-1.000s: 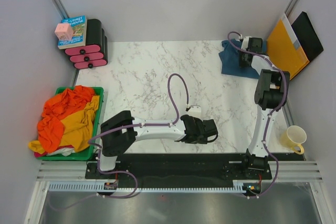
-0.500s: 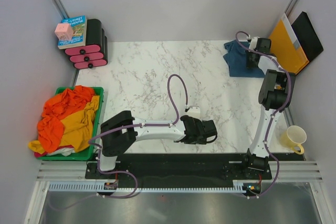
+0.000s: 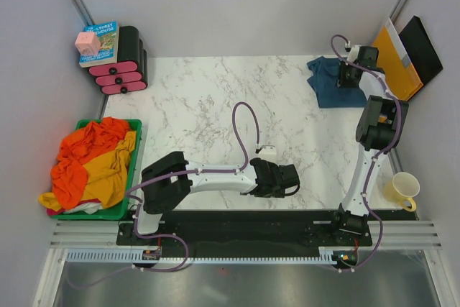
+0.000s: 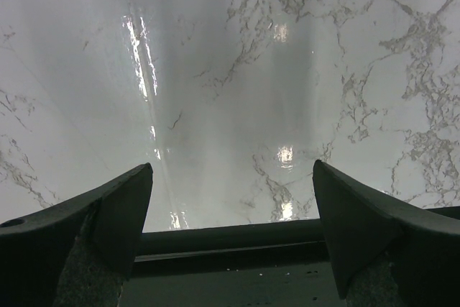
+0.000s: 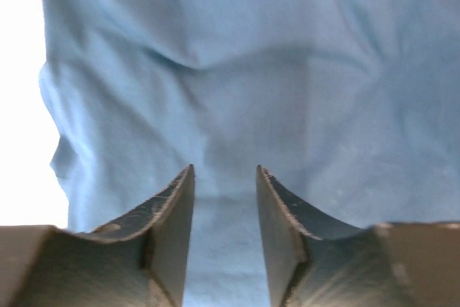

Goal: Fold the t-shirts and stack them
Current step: Put the neatly folded tshirt into the corner of the board with the right arm

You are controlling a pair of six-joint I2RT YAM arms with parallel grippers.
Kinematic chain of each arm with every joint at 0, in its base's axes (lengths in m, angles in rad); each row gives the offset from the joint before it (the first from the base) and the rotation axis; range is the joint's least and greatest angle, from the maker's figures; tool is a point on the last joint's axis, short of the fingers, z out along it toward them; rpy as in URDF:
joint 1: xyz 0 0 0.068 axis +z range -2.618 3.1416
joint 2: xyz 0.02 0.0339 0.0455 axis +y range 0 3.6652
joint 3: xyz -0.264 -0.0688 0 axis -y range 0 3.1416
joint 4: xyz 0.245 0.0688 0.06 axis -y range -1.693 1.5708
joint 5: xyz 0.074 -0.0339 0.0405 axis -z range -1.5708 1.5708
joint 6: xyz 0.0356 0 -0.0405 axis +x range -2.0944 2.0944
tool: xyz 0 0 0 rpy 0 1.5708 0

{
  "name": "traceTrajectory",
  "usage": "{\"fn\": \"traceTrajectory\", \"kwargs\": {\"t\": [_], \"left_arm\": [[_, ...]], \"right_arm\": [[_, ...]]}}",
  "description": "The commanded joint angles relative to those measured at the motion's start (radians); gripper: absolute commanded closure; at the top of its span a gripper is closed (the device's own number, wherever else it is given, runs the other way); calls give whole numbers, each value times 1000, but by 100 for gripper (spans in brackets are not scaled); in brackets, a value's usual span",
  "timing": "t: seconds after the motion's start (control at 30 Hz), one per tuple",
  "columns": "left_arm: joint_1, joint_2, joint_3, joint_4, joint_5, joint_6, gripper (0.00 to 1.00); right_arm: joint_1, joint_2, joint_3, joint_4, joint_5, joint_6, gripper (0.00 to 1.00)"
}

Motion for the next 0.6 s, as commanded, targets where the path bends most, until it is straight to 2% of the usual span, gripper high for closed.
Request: {"fn": "traceTrajectory", "kwargs": {"t": [0.0,0.23,0.47,0.57], "left_arm": [[-8,-5,18,-3,-20,-29,0],[-8,-5,6,-2,-18,-46,0],[-8,1,11,-2,-15,-41,0],[-8,-11,2,-5,-20,-48,0]], "right_arm": [[31,26,11,-60,-39,32,56],[65,19,-109,-40,-55,30,56],[86,20,-82,-43,-36,35,54],[80,14,-57,-40,-29,61,49]]}}
